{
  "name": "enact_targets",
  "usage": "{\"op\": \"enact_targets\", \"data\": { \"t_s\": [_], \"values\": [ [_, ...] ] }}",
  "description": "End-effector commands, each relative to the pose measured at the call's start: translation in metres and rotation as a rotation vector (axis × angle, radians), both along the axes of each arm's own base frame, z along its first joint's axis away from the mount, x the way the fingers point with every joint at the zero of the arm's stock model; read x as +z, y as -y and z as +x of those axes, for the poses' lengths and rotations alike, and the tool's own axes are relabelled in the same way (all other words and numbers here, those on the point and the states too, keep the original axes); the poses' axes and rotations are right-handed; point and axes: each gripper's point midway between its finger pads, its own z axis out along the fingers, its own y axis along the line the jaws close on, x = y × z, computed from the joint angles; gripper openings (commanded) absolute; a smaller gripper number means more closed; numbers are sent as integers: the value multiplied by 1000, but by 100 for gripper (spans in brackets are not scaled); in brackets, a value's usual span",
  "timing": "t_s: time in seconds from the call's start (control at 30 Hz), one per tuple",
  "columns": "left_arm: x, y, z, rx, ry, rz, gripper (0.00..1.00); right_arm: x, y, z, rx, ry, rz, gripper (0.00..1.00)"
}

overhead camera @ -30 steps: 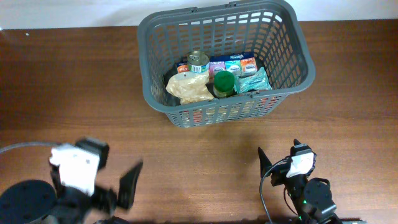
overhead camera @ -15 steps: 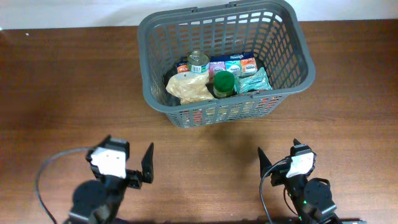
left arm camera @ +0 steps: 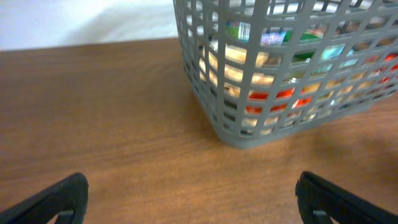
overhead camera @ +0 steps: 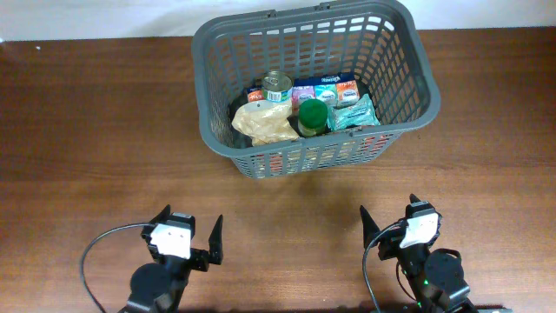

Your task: Pack container

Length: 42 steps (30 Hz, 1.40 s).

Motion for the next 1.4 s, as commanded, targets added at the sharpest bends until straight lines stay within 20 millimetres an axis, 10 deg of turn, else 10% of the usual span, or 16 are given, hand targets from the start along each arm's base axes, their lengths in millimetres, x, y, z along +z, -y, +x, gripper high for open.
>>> {"op": "enact_targets", "data": {
  "t_s": [0.0, 1.37],
  "values": [
    [-18, 4, 4, -20, -5, 15, 99, -1, 1, 0, -5, 3, 1, 99],
    [-20, 5, 6, -21, 0, 18, 99, -1, 1, 0, -5, 3, 1, 99]
  ]
}}
